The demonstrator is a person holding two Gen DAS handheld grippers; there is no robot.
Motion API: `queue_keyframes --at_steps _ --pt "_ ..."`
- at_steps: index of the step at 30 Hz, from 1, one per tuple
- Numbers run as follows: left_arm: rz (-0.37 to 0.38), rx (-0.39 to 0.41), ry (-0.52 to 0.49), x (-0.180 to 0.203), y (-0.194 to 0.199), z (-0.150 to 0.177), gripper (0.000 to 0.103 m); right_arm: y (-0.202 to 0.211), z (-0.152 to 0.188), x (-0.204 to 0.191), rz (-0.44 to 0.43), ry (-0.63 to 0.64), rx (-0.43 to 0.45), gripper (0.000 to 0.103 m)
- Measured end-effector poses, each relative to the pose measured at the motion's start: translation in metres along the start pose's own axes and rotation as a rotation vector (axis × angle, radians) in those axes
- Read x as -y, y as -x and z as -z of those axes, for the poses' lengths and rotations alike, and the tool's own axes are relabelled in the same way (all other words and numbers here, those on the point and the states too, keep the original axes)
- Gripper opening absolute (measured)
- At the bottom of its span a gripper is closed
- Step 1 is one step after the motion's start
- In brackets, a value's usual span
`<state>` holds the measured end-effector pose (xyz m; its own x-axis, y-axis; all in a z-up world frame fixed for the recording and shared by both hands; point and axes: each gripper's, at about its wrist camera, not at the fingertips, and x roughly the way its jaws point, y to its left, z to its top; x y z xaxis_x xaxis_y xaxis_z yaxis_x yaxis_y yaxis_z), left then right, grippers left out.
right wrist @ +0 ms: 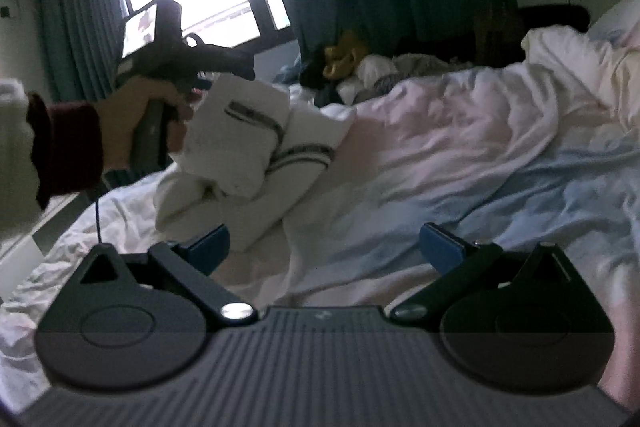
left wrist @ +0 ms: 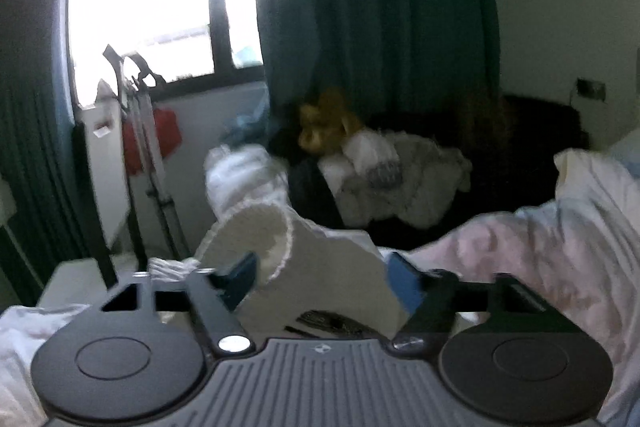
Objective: Fold clothes
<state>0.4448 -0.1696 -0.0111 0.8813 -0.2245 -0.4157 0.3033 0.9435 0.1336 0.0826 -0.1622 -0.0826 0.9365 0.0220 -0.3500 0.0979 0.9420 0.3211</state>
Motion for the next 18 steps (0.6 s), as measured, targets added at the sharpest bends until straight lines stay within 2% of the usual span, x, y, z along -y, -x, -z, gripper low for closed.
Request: queue_keyframes --at_steps 1,2,3,4,8,12,16,18 --pt "-0.011 -0.009 -0.009 0.000 -0.006 0.000 0.057 -0.003 0.002 0.001 -0.001 -0.004 -0.008 0.103" --pt "-0.018 -0.017 -0.011 0.000 -0.011 -0.001 0.040 -0.005 0.003 0.001 -0.004 -0.007 -0.013 0.103" --pt "-0.019 -0.024 0.002 -0.002 -0.013 -0.002 0.030 -0.007 0.004 0.001 -0.008 -0.010 -0.017 0.103" --pt "-0.004 -0.031 0.028 -0.005 -0.011 -0.003 0.011 -0.007 0.004 0.001 -0.015 -0.011 -0.014 0.103" --pt "0.038 -0.025 0.115 -0.009 0.022 -0.006 0.007 -0.007 0.003 -0.003 -0.031 0.023 0.002 0.103" --pt "0.095 0.021 0.008 0.013 0.093 -0.005 0.005 0.003 -0.005 -0.008 -0.045 0.054 0.048 0.103" --pt "0.158 0.087 -0.031 0.028 0.183 0.015 0.005 0.016 -0.013 -0.011 -0.105 0.066 0.052 0.103" --pt "0.195 0.113 -0.023 0.035 0.230 0.036 0.005 0.027 -0.019 -0.015 -0.129 0.082 0.080 0.103"
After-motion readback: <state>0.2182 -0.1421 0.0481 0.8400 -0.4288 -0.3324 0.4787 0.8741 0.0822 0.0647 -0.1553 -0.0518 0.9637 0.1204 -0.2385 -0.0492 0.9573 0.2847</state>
